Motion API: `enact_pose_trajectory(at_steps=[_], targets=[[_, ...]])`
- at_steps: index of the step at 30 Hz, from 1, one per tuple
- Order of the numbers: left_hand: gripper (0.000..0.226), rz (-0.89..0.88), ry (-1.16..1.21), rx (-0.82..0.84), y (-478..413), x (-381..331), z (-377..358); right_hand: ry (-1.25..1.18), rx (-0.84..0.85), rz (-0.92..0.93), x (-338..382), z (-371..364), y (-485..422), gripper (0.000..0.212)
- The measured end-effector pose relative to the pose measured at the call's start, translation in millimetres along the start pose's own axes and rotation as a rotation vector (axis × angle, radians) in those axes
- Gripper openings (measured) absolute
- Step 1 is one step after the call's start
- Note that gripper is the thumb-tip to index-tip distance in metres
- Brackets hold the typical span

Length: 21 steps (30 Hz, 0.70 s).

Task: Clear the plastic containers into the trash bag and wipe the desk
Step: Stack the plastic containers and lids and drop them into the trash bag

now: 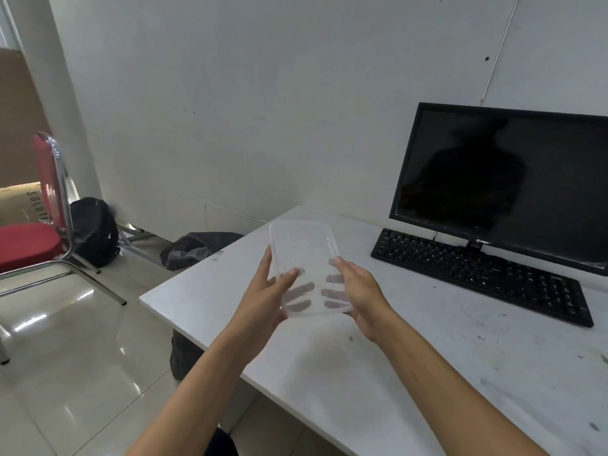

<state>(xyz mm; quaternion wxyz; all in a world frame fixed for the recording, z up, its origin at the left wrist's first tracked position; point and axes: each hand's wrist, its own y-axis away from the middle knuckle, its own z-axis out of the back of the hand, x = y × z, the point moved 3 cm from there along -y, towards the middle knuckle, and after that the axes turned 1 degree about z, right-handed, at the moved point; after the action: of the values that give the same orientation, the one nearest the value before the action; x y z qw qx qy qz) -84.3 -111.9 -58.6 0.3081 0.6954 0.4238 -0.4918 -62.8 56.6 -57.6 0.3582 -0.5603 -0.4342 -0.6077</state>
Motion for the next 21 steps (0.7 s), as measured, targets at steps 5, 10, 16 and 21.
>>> enact_pose_trajectory(at_steps=[5, 10, 16, 21], targets=[[0.094, 0.056, -0.033, 0.166, 1, -2, -9, 0.035, -0.035, 0.084, 14, 12, 7, 0.032], [0.098, 0.055, -0.019, 0.254, 3, 1, -12, 0.053, -0.055, 0.124, 18, 17, 11, 0.032], [0.088, 0.005, 0.099, 0.245, 4, 7, -7, 0.059, 0.017, 0.066, 21, 17, 16, 0.039], [0.079, -0.004, 0.181, 0.144, 1, 2, 9, 0.049, 0.192, -0.021, 17, 10, 18, 0.039]])
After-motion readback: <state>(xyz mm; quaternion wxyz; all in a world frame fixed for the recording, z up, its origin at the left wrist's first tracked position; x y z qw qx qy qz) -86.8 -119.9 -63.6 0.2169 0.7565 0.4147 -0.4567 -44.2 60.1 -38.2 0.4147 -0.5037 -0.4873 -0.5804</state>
